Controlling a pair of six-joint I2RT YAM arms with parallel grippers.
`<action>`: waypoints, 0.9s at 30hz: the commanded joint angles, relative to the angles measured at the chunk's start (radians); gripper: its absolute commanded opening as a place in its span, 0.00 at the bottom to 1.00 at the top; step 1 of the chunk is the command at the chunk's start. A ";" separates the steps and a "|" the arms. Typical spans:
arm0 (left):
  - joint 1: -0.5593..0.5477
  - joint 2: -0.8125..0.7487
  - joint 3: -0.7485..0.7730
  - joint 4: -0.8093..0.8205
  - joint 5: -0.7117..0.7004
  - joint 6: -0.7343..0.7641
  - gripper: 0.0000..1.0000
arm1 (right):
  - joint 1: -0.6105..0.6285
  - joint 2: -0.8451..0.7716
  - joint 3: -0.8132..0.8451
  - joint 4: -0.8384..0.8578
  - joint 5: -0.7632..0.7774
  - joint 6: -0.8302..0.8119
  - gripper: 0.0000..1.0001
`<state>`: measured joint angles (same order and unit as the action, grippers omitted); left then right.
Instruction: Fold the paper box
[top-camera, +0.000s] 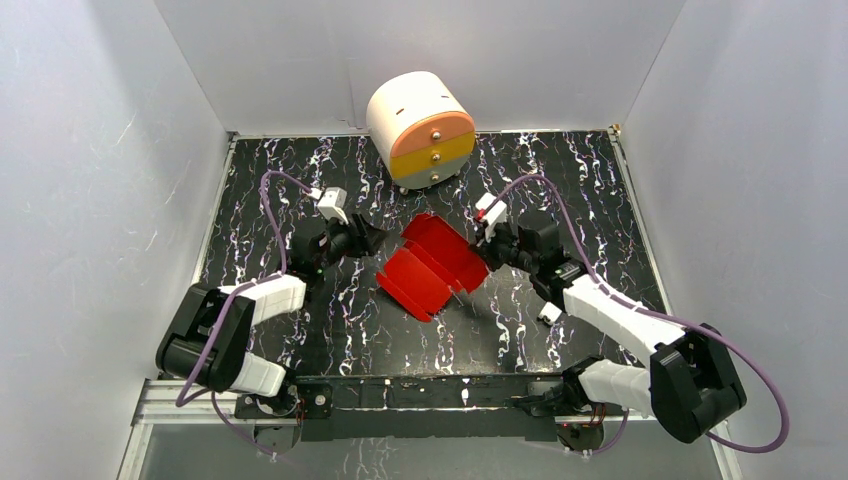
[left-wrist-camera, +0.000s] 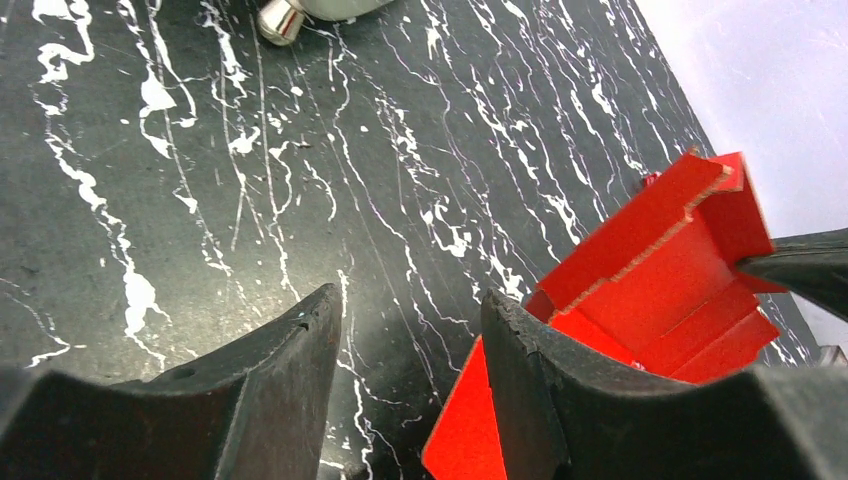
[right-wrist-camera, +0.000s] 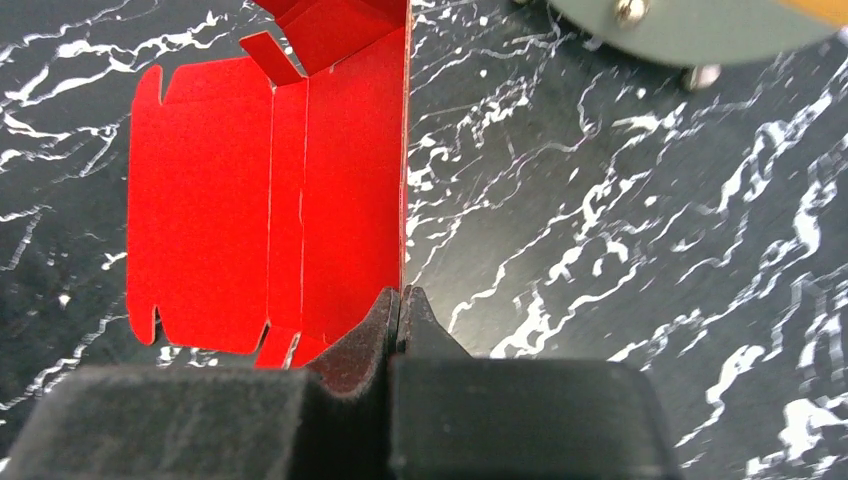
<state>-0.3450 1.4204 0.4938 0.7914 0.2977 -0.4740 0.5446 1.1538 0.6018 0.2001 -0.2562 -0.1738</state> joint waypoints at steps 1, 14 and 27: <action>0.033 0.019 0.037 0.039 0.008 0.020 0.52 | 0.004 0.018 0.095 -0.041 -0.042 -0.258 0.00; 0.057 0.149 0.073 0.094 0.056 0.045 0.51 | 0.208 0.118 0.096 0.008 0.221 -0.787 0.00; 0.054 0.247 0.018 0.177 0.275 0.005 0.43 | 0.377 0.117 -0.147 0.365 0.374 -1.080 0.00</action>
<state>-0.2955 1.6630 0.5301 0.9016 0.4721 -0.4580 0.8867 1.2724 0.4870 0.3859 0.0349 -1.1339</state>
